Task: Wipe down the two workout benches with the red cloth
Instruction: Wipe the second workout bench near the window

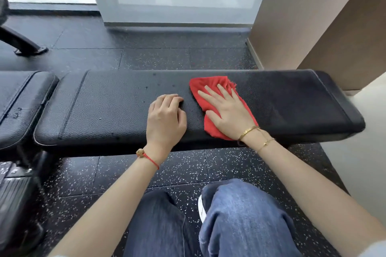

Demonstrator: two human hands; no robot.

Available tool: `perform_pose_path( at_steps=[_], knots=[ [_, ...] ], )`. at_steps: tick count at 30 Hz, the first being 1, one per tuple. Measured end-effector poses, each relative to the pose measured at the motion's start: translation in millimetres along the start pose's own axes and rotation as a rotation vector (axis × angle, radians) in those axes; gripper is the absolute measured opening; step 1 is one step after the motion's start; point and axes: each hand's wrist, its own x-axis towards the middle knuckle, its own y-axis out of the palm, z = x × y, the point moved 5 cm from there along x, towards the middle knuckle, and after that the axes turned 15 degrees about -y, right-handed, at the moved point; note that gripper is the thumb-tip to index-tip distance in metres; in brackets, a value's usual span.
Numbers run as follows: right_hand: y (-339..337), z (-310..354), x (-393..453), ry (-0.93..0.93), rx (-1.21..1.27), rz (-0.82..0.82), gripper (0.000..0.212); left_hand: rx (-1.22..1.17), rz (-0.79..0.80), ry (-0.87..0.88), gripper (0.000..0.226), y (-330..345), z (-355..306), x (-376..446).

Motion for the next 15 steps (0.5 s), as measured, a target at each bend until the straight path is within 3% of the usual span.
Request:
perform_pose_path(
  at_steps=[4,8,11,15],
  knots=[
    [-6,-47,-2,0.173,0.021,0.001,0.056,0.002,-0.004,0.004,0.03,0,0,-1],
    [-7,-64,49,0.316,0.013,0.023,0.055,0.018,-0.015,0.001,0.031,1,-2,-2],
    [4,-24,78,0.163,0.006,0.041,0.056,0.021,-0.015,-0.004,0.033,0,-2,-1],
    [9,23,50,-0.041,-0.015,0.021,0.058,0.018,0.003,-0.011,0.036,-1,-3,0]
  ],
)
